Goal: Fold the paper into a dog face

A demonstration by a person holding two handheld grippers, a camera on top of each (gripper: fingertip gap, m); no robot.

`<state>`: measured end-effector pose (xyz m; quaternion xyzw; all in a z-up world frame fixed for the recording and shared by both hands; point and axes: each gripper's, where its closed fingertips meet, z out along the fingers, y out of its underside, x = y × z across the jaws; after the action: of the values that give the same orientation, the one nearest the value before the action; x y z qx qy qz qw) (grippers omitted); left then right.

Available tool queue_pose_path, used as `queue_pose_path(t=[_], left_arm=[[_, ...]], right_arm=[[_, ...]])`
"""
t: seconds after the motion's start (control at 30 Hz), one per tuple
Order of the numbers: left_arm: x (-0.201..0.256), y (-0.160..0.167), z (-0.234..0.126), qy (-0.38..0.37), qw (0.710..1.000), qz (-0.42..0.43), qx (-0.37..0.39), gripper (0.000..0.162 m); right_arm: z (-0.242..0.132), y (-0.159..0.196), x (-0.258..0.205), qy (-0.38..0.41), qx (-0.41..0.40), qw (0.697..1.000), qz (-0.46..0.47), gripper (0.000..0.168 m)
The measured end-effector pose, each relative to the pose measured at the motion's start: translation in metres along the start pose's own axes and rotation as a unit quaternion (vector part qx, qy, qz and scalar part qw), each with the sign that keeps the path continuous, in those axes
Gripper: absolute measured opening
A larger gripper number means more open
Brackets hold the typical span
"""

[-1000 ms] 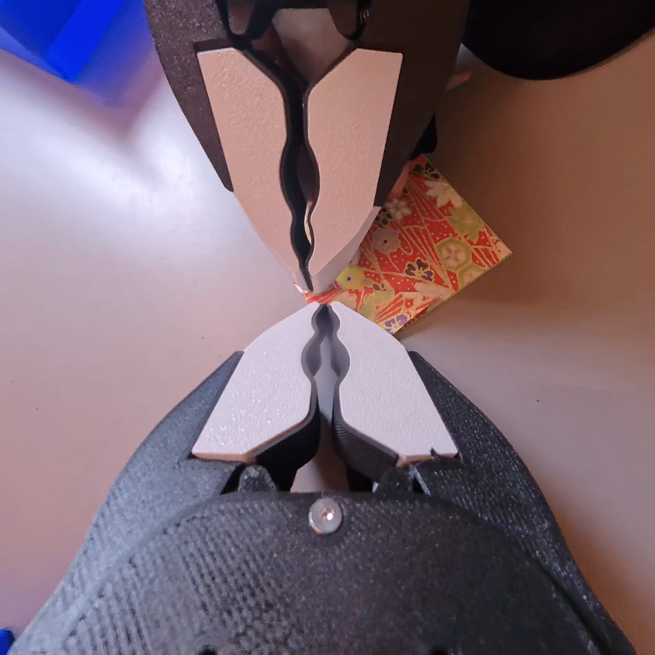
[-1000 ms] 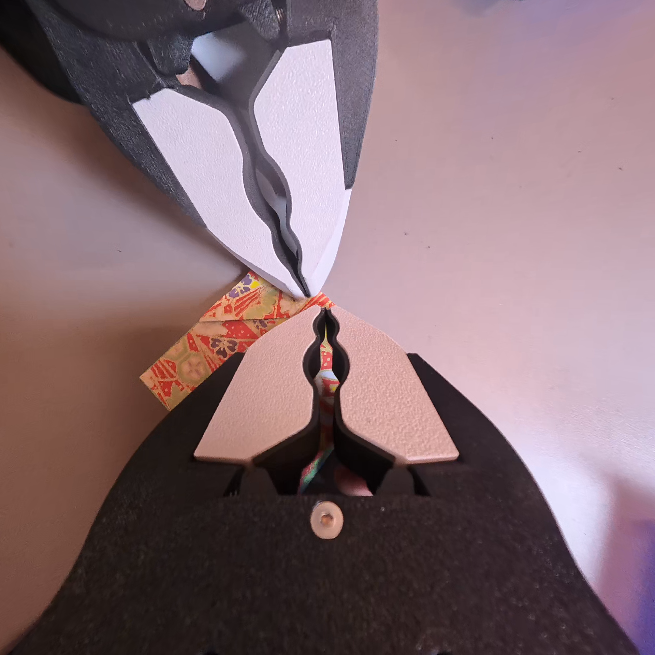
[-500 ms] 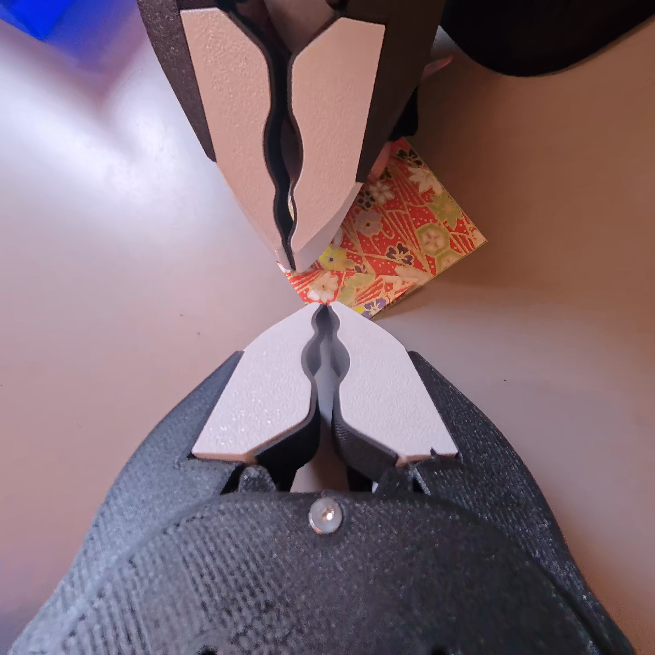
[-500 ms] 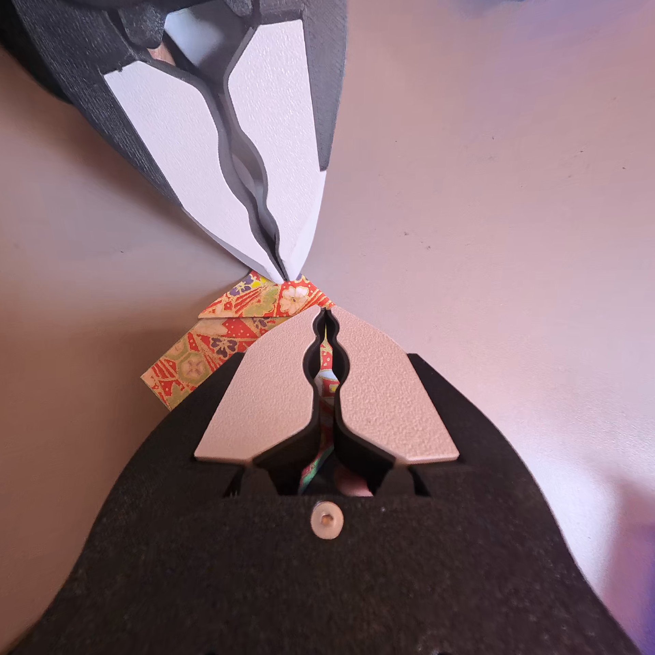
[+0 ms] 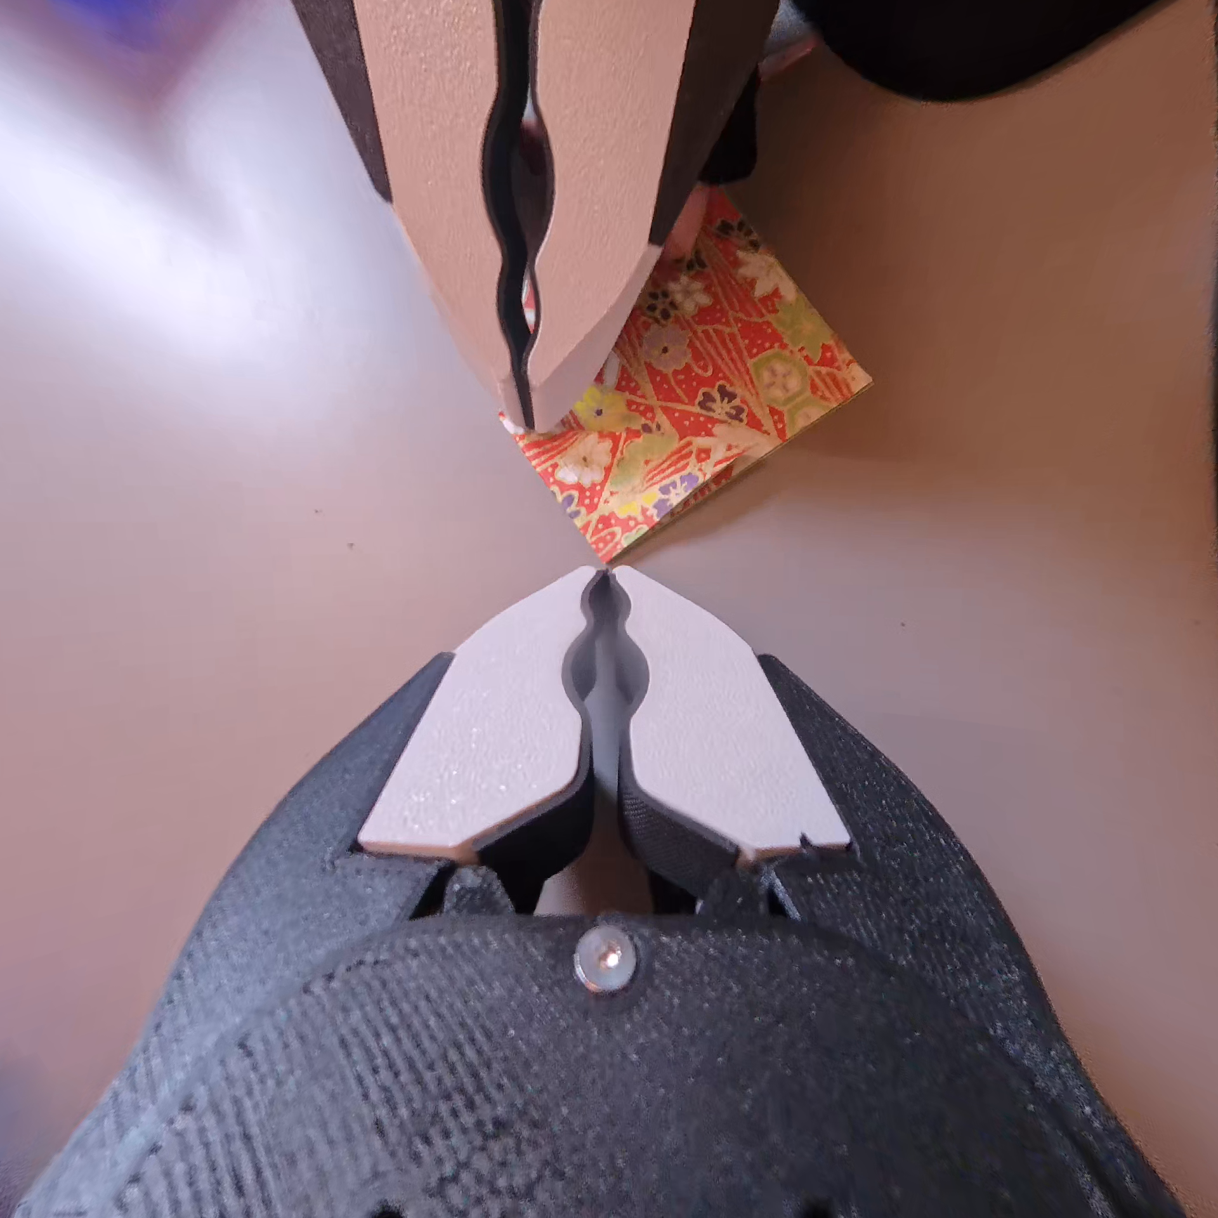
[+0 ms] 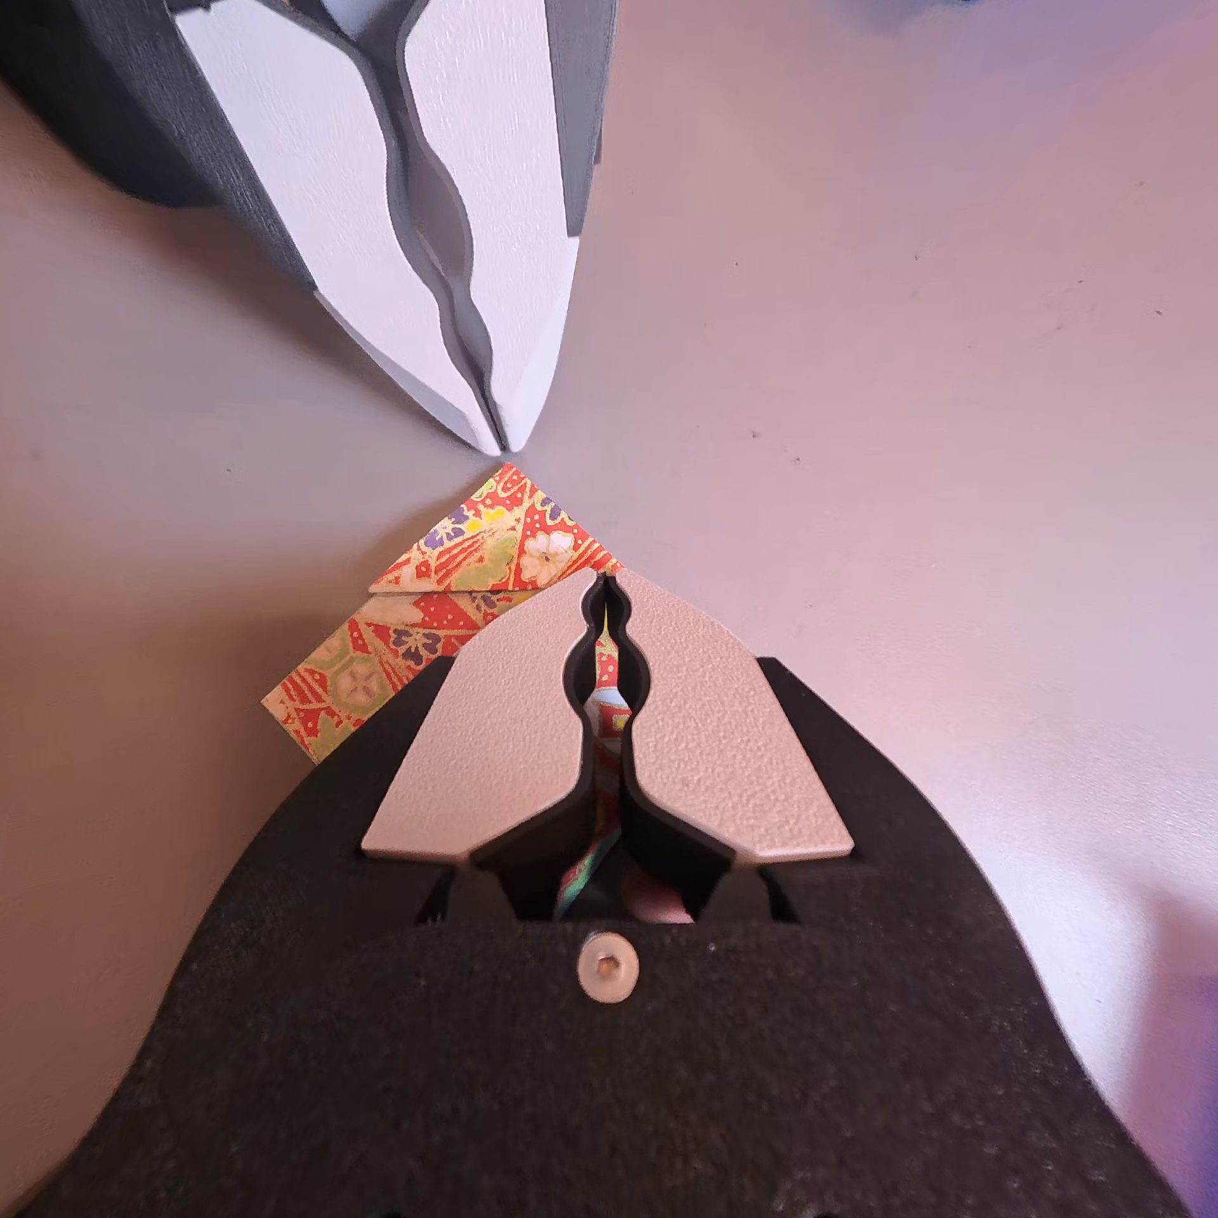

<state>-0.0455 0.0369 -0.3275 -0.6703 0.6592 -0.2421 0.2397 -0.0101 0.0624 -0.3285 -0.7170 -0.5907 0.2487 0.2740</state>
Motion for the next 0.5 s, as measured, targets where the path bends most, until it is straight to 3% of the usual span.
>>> queue_pose_path(t=[0.13,0.17,0.23,0.3,0.5], left_arm=[[0.006,-0.017,-0.002,-0.018,0.997,0.055,0.049,0.000],[0.010,-0.021,0.000,-0.013,0.996,0.066,0.055,0.044],[0.014,-0.017,0.006,-0.013,0.996,0.082,0.033,0.050],[0.019,-0.019,0.010,-0.010,0.994,0.102,0.040,0.051],[0.014,-0.021,0.013,-0.017,0.992,0.115,0.052,0.024]], right_arm=[[0.000,0.000,0.000,-0.008,0.004,1.000,0.015,0.000],[0.000,0.000,0.000,-0.012,0.005,1.000,0.020,0.000],[0.000,0.000,0.000,-0.017,0.006,1.000,0.025,0.000],[0.000,0.000,0.000,-0.017,0.005,1.000,0.025,0.000],[0.000,0.000,-0.001,-0.022,0.005,1.000,0.021,0.000]])
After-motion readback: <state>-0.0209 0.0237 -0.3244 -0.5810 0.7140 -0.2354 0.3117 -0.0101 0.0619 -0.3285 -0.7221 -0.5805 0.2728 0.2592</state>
